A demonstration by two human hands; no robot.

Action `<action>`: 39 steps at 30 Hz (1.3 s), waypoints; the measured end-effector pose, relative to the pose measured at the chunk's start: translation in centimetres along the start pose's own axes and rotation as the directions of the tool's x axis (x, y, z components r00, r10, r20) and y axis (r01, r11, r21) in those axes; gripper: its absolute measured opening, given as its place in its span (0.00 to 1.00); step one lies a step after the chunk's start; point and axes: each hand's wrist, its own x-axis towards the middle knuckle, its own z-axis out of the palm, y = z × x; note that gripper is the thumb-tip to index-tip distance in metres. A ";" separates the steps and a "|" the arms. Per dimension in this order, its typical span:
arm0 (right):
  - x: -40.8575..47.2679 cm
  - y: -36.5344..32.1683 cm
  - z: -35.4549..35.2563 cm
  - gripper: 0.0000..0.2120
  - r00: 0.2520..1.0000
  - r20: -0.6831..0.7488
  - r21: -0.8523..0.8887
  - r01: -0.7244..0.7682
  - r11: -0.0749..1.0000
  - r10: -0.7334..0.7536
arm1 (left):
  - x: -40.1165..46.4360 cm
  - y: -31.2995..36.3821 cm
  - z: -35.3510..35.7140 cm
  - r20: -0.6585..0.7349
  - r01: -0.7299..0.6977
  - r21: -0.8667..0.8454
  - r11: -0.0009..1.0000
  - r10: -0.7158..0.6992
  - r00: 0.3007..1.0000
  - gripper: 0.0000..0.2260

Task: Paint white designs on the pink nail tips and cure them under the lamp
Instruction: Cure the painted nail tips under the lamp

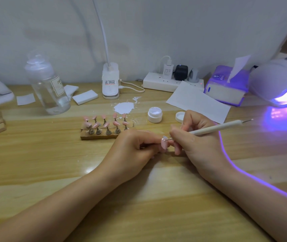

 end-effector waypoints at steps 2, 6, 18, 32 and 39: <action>0.0 0.0 0.0 0.20 1.000 -0.001 0.004 0.000 1.000 0.000 | 0.0 0.0 0.0 -0.003 -0.001 0.002 1.000 0.001 1.000 0.07; 0.0 0.1 0.0 0.20 1.000 0.001 -0.013 0.008 1.000 -0.007 | 0.0 0.0 0.0 -0.003 -0.004 0.005 1.000 0.004 1.000 0.07; 0.0 0.1 -0.1 0.20 1.000 -0.003 -0.008 -0.004 1.000 0.003 | 0.0 -0.2 0.0 -0.002 -0.012 0.020 1.000 0.012 1.000 0.07; 0.0 0.1 -0.1 0.20 1.000 -0.005 -0.015 0.001 1.000 -0.001 | 0.0 -0.1 0.0 0.005 -0.010 0.020 1.000 0.009 1.000 0.06; 0.1 0.2 -0.1 0.19 1.000 -0.008 -0.014 0.006 1.000 -0.006 | 0.0 -0.1 0.0 0.001 -0.013 0.010 1.000 0.013 1.000 0.06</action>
